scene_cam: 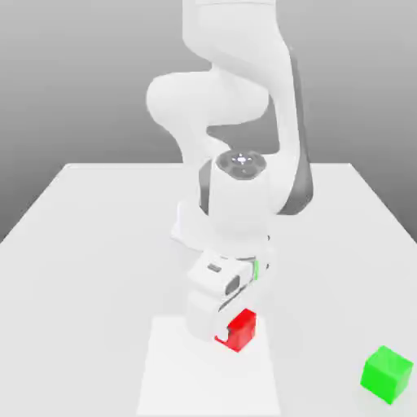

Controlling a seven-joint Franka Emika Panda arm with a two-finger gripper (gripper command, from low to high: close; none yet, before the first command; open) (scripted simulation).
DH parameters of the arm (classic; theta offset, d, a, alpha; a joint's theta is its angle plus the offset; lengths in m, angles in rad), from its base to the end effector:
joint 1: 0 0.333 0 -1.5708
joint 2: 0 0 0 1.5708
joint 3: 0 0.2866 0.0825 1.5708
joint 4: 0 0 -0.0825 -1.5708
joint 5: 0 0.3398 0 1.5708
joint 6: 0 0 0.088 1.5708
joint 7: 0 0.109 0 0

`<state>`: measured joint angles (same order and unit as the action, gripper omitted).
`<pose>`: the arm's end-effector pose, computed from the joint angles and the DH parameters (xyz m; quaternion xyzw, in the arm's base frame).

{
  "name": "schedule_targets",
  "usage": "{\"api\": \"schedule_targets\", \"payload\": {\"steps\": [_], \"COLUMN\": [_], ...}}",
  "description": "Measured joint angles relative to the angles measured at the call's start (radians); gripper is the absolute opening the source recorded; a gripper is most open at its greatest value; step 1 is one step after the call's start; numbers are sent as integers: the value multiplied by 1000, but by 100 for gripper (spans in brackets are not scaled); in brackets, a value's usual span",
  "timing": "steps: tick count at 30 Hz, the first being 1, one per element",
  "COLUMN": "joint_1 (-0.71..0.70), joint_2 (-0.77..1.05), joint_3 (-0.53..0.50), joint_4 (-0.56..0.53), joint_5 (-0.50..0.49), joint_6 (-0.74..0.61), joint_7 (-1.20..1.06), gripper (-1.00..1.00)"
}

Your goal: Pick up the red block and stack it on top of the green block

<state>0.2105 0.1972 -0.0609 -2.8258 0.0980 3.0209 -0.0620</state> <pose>0.3441 0.0429 0.1612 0.9983 0.0577 -0.0006 0.0001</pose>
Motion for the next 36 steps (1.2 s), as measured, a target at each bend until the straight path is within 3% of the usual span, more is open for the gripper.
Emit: {"api": "schedule_targets", "payload": {"steps": [3, 10, 18, 28, 32, 33, 36], "joint_1": [2, 1, 115, 250, 270, 272, 272], "joint_2": [-17, -227, -139, -3, 120, 145, 145], "joint_3": [-5, -20, 44, 127, 124, 121, 121], "joint_4": [-2, -20, 183, 452, 480, 482, 482], "joint_5": [-8, -115, -186, -131, -140, -143, -143], "joint_6": [-14, -205, -326, -456, -359, -335, -335], "joint_7": [5, 102, 418, 730, 766, 769, 769], "gripper": [-100, -100, -100, -100, -100, 100, 100]}}
